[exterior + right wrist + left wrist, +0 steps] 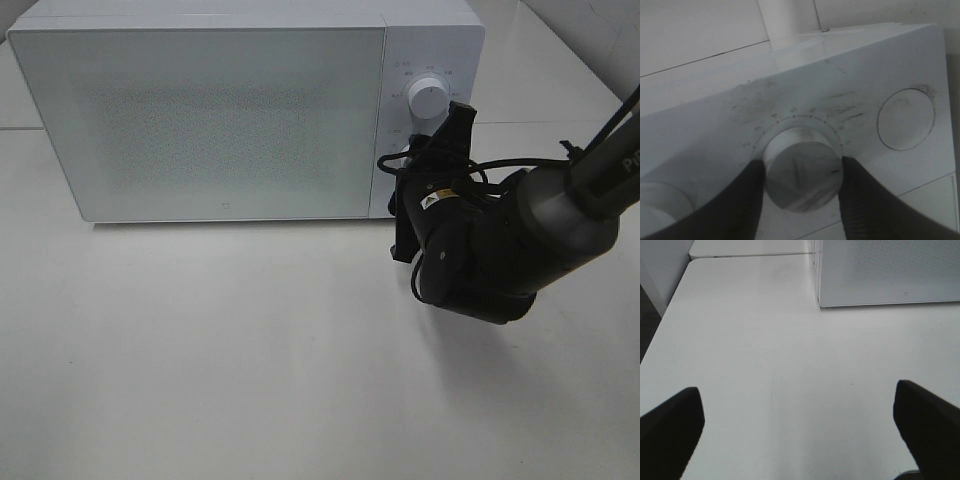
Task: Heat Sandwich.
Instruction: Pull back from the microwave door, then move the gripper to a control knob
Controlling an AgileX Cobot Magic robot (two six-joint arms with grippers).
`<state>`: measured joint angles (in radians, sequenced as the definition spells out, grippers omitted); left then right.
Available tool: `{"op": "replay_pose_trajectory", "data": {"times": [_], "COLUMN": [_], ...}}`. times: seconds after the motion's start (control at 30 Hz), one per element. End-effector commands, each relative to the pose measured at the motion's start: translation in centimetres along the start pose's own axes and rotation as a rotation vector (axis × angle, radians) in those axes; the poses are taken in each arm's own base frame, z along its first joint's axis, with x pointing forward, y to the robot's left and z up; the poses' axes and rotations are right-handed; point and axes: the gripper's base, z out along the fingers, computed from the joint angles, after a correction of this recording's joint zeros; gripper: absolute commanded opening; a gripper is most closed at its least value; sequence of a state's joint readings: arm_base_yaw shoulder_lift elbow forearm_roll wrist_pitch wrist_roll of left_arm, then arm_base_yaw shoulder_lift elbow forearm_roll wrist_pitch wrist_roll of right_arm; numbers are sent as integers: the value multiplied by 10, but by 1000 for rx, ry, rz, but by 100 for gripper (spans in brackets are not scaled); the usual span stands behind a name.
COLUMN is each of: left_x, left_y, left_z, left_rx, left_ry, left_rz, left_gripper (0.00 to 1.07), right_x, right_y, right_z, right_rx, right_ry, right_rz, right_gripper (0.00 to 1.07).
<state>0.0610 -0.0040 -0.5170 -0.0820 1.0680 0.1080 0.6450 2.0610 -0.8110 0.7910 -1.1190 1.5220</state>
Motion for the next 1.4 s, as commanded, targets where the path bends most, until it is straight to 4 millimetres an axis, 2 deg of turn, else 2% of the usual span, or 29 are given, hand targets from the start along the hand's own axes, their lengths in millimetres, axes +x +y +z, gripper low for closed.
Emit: {"op": "replay_pose_trajectory", "data": {"times": [0.03,0.2,0.4,0.47,0.7,0.73,0.8,0.93,1.07,1.4], "left_x": [2,2,2,2,2,2,2,2,2,2], "left_y": [-1,-1,-1,-1,-1,-1,-1,-1,-1,-1], "left_z": [-3,-3,-3,-3,-3,-3,-3,-3,-3,-3], "left_rx": [8,8,8,8,8,8,8,8,8,8], "left_ry": [-20,-20,-20,-20,-20,-20,-20,-20,-20,-20], "left_rz": [-3,-3,-3,-3,-3,-3,-3,-3,-3,-3], "left_gripper": [98,98,98,98,98,98,98,98,98,98], "right_x": [-13,-11,-10,-10,-9,-9,-9,-8,-4,1], "right_y": [37,37,37,37,37,36,36,33,31,28], "right_z": [1,2,2,2,2,2,2,3,4,2], "right_rx": [-305,-304,-303,-301,-298,-296,-294,-254,-241,-207], "right_ry": [-118,-103,-97,-102,-103,-105,-106,-95,-56,18], "right_rz": [59,38,-14,-45,-122,-139,-148,-164,-181,-231], "right_gripper": [16,18,28,36,48,54,56,72,77,76]}}
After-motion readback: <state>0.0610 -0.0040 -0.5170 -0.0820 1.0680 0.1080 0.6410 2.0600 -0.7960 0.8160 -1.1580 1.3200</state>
